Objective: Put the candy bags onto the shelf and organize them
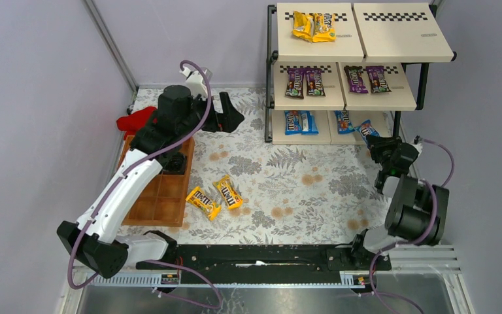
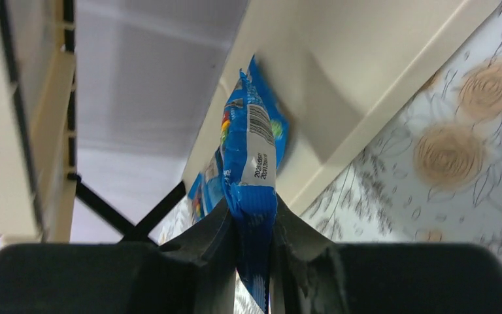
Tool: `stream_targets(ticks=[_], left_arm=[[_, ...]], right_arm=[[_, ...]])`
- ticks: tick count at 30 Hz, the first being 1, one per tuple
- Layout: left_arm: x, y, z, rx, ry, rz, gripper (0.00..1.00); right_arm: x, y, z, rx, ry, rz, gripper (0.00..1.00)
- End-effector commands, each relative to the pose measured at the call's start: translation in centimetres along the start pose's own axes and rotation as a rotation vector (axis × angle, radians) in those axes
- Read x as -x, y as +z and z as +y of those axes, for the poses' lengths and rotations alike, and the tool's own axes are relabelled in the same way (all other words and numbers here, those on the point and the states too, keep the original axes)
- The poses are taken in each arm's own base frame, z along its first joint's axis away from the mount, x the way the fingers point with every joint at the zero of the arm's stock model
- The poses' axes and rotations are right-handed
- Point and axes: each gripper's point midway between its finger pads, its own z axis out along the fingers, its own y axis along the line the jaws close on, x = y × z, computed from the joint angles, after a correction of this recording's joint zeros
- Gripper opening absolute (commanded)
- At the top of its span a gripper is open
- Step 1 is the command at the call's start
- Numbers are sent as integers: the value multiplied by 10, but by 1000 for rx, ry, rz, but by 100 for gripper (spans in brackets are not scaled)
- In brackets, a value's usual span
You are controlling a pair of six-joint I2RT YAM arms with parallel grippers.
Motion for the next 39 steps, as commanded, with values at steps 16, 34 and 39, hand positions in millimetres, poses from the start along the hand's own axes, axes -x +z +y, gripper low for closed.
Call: stream_targets(ticks=[16,34,39], left_arm=[[6,5,5,57,62,-23,99],[-2,13,3,43,57,11,99],[-1,12,3,41,57,8,99]], right_arm=[[38,131,15,110,69,-182,22],[12,165,-4,-15,47,-147,23],[4,166,-9,-30,48,-125,23]])
